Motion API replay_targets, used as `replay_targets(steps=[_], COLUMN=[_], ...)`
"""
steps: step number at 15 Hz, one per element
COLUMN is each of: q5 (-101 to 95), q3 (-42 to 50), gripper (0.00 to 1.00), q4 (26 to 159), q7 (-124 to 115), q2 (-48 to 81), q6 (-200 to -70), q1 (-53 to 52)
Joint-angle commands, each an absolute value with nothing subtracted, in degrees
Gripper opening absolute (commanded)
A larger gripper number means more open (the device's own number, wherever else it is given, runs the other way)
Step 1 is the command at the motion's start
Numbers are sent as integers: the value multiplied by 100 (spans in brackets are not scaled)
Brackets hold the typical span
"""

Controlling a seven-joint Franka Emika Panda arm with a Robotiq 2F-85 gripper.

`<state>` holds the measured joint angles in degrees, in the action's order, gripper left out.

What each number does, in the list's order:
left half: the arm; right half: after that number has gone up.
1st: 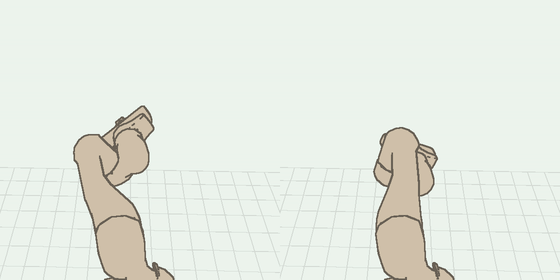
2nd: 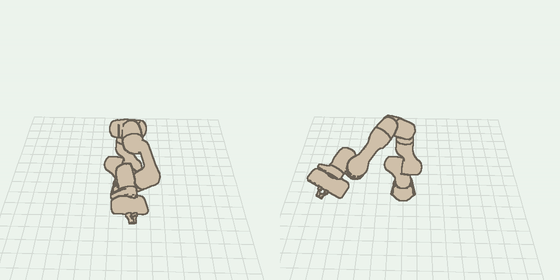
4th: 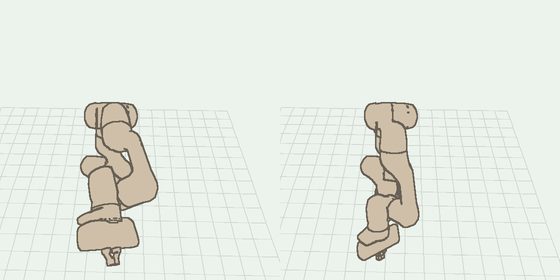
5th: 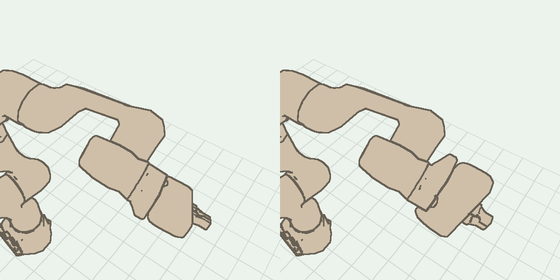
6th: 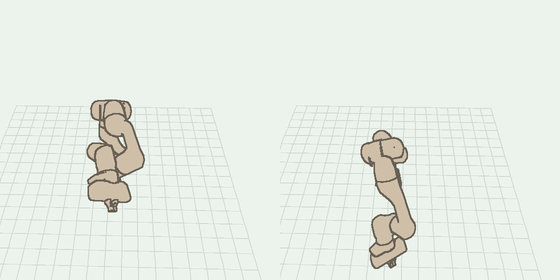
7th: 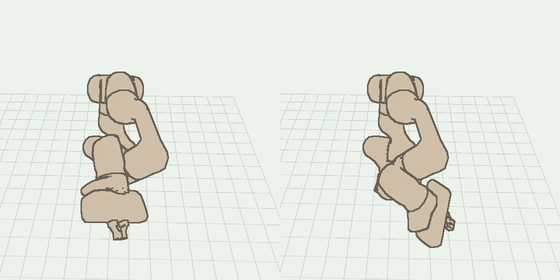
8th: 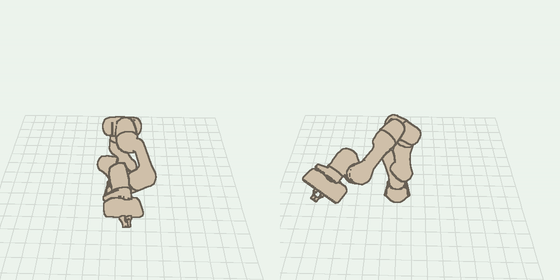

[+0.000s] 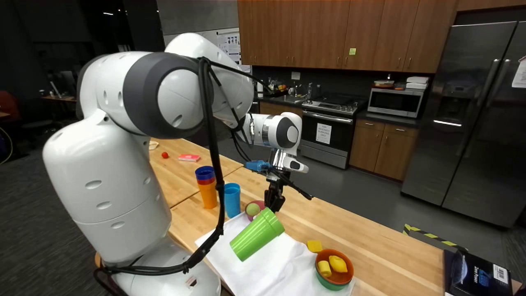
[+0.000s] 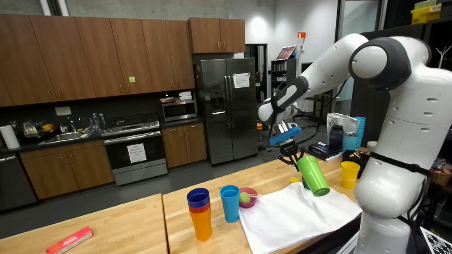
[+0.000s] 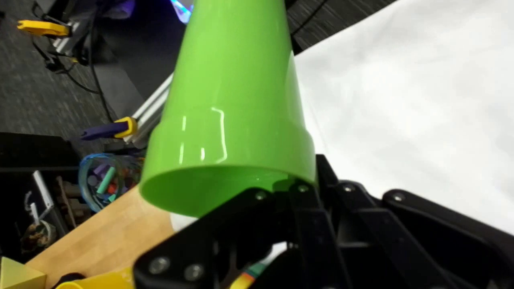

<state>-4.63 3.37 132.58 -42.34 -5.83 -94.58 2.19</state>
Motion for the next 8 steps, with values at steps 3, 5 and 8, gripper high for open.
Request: replay_targets(steps=[3, 5, 8], q5=[97, -162, -81], q3=[207, 119, 111], gripper=[2, 2, 7], q4=[13147, 13308, 13165], q7=[-4402, -4489, -4365], q2=[-1103, -1162, -994], q6=[-10550, -10879, -10774], q1=[281, 291, 299])
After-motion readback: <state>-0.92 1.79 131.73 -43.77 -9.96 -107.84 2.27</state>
